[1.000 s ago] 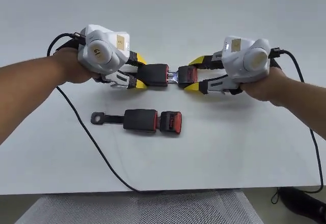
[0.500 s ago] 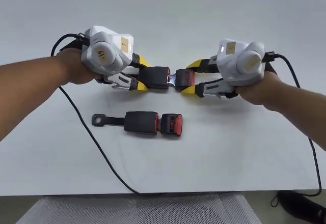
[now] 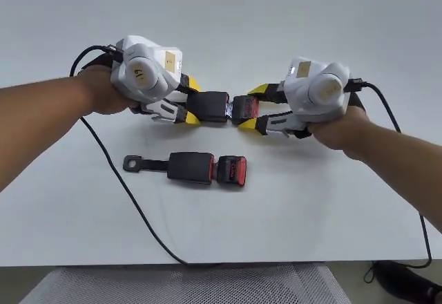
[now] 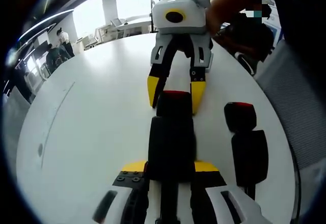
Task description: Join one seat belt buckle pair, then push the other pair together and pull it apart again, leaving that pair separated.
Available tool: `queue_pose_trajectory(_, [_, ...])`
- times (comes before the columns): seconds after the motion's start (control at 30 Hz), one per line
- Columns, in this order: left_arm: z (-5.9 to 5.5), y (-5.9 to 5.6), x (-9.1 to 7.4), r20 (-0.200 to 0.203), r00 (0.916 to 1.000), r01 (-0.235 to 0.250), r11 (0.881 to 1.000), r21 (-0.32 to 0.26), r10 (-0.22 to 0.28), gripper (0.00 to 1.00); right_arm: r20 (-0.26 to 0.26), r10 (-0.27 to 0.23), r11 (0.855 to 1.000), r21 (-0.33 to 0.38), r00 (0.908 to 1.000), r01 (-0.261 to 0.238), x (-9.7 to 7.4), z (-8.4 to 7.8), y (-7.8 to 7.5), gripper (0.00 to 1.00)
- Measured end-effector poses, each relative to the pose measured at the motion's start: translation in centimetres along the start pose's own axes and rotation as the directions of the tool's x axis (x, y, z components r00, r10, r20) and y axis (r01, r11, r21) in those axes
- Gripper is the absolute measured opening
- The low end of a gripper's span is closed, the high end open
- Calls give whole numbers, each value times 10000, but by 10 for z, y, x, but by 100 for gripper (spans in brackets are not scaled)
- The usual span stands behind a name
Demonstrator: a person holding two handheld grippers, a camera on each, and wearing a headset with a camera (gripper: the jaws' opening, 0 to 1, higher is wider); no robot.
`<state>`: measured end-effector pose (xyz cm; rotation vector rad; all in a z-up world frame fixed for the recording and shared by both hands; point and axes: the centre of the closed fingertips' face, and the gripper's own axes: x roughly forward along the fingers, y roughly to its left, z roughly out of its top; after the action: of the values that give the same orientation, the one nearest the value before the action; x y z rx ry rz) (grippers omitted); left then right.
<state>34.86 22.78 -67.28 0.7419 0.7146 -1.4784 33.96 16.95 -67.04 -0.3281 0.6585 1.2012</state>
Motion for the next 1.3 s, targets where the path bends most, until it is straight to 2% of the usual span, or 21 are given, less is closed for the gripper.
queue_pose_trajectory(0.53, [-3,-1,-1,-127,9999,17,10000,79,-16,32,-58,-339,9994,33,9994,339,2,1,-2,34])
queue_pose_trajectory(1.3, [-2,-2,-1,-198,9998,20,9999,109,-18,33,-294,-646,9974,-353,9975,636,-1,-4,-4,36])
